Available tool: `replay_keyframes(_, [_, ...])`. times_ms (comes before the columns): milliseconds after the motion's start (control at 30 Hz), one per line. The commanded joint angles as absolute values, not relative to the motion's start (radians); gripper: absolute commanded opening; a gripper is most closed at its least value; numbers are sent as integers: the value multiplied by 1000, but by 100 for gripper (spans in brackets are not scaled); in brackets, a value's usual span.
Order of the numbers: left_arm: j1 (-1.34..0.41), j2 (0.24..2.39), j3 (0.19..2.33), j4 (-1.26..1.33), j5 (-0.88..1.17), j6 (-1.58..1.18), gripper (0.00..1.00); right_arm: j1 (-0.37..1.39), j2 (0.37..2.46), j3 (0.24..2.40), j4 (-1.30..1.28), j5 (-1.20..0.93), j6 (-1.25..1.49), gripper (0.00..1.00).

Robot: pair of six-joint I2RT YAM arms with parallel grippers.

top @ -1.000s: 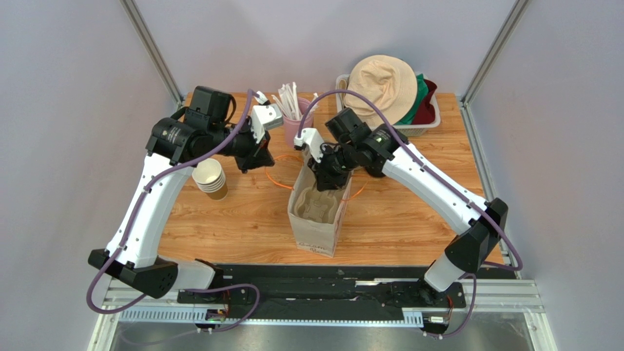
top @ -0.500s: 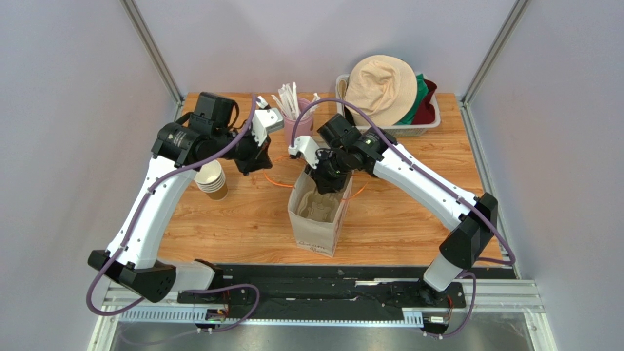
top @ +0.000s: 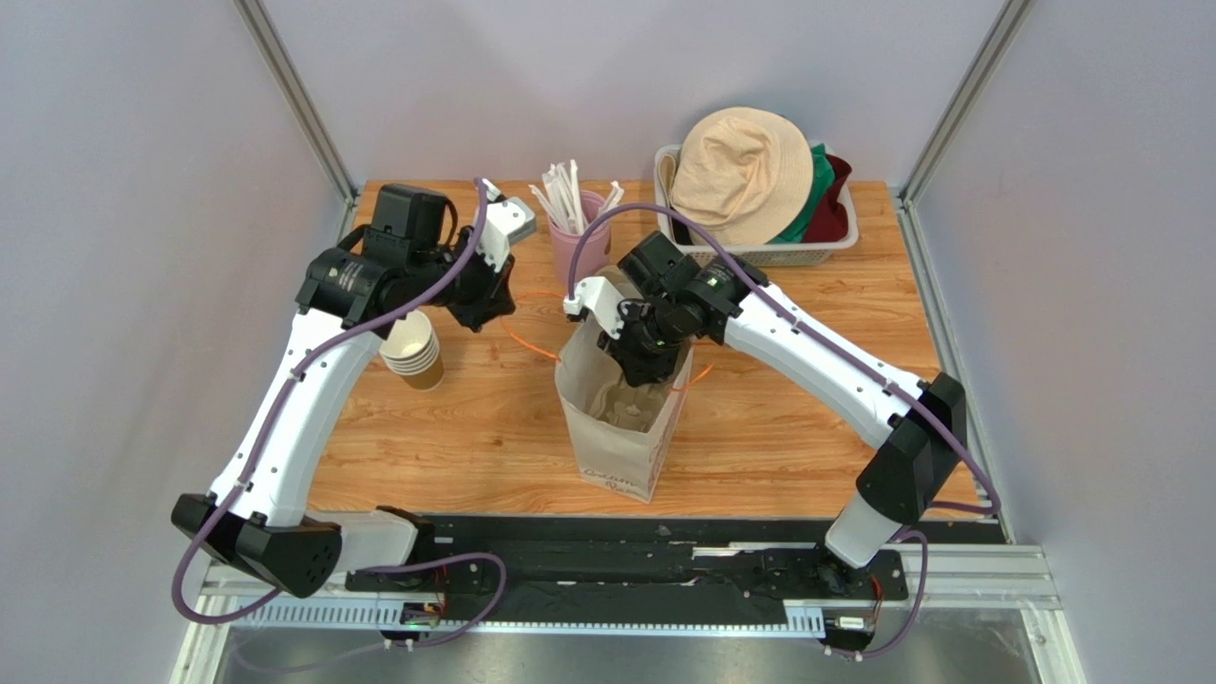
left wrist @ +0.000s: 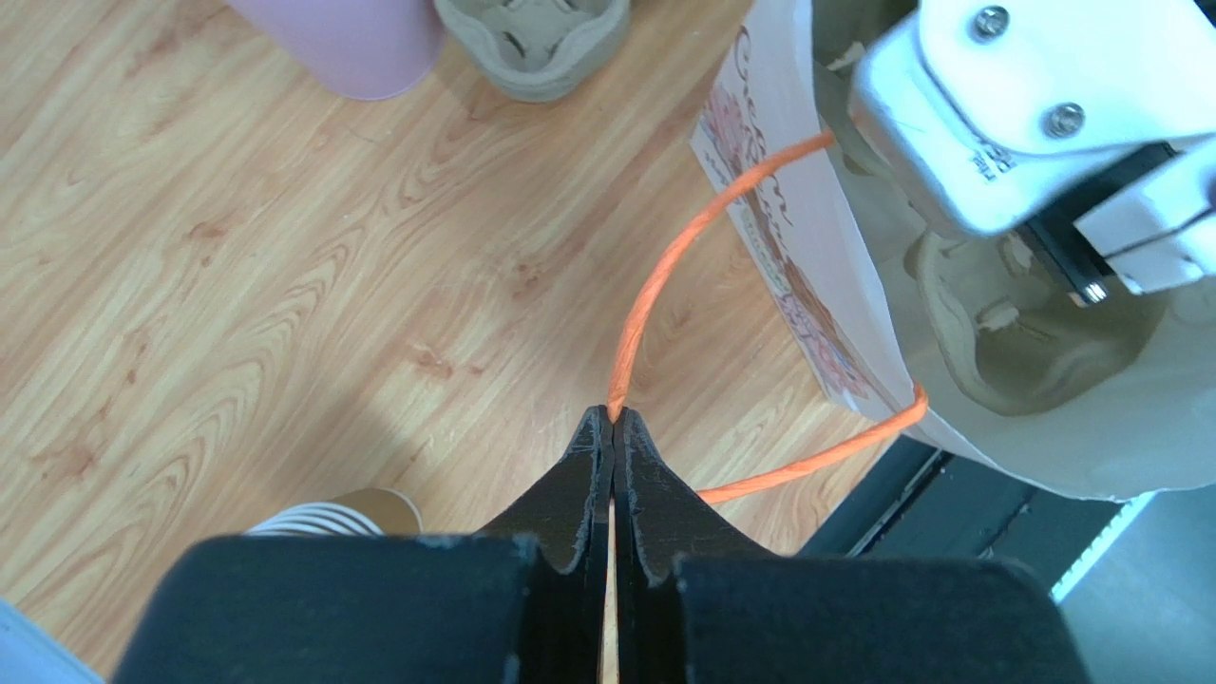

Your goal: Pack the takeout coffee

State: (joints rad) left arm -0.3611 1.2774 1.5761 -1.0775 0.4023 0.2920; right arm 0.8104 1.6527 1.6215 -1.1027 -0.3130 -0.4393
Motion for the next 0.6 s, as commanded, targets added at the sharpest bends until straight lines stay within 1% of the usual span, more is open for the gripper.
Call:
replay_keyframes(0, [-342, 1267, 1598, -1019, 380, 241, 0, 816, 1660, 1621, -1120, -302, -474, 4])
replay_keyframes(567, [-342, 1281, 1601, -1015, 426, 236, 0, 822, 1743, 1631, -1163, -295, -479, 5])
